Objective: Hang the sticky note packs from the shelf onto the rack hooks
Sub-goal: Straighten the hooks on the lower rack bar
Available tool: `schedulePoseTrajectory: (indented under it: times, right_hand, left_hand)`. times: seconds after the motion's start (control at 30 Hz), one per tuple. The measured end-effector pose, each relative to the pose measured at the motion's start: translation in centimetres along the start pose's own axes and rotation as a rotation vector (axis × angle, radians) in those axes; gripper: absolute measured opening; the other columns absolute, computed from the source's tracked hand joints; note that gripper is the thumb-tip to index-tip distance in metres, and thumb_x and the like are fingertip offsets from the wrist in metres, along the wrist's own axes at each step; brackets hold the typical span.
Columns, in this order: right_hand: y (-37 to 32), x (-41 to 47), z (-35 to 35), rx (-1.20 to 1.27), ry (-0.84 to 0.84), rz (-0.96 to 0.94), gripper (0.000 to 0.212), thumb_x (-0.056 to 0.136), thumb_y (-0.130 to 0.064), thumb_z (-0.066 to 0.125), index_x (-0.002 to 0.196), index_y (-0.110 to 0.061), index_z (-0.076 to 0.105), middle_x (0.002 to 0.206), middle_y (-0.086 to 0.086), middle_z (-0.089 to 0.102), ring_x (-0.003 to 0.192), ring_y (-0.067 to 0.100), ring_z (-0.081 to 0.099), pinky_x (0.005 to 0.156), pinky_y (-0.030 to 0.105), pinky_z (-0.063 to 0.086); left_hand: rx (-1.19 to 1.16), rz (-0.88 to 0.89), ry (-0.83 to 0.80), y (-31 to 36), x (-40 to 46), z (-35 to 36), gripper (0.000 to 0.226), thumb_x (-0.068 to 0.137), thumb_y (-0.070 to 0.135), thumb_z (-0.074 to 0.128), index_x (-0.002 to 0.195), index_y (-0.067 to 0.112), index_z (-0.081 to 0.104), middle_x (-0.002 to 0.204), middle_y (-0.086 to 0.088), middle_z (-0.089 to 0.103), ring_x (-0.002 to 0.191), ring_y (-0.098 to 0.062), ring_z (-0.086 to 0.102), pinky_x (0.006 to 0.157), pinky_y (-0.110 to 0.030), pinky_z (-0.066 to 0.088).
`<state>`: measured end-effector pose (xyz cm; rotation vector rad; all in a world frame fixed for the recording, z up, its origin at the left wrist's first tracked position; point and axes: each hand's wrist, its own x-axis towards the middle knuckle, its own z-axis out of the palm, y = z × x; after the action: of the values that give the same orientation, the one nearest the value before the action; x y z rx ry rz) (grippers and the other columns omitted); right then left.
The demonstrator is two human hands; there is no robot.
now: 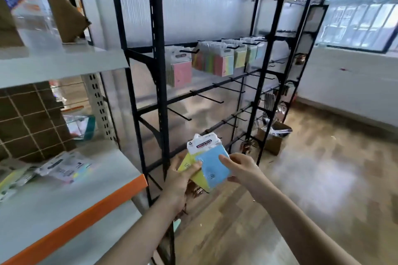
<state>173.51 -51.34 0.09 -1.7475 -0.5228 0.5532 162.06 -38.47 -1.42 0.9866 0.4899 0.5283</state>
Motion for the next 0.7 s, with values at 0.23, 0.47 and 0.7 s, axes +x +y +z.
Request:
schedulePoseTrajectory:
  times: [0.23,0.47,0.7]
  right_hand:
    - [-2.1,4.4,-6.4,-0.01,0.124,-0.074,0.036,0.09,-0.044,0.06,0.081,-0.01,0.06,0.061,-0.005,0.063,0.05,0.007,0.059,0.039,0.017,0.041]
    - [-3.0,10.8,-13.5,0.232,0.222,-0.165,0.022,0.09,-0.02,0.063,0.109,-0.009,0.065,0.095,0.01,0.068,0.078,0.022,0.064,0.065,0.032,0.054]
    - [-4.5,19.1,-19.7,0.495,0.217,-0.089,0.033,0.09,0.0,0.049,0.121,-0.011,0.053,0.108,0.013,0.063,0.088,0.028,0.06,0.061,0.036,0.054]
  left_hand:
    - [0.268,0.184,-0.239,1.1,5.1,7.6,0.039,0.074,0.007,0.076,0.106,0.024,0.061,0.106,-0.003,0.07,0.091,-0.025,0.068,0.077,-0.044,0.057]
    - [-0.072,0.011,-0.219,0.6,13.6,13.5,0.01,0.088,0.014,0.061,0.087,0.023,0.059,0.069,0.002,0.07,0.055,-0.009,0.064,0.042,-0.021,0.05]
    - [-0.122,0.027,-0.168,1.2,24.1,18.6,0.014,0.09,0.008,0.057,0.102,0.016,0.056,0.087,-0.009,0.065,0.068,-0.018,0.064,0.047,-0.023,0.053]
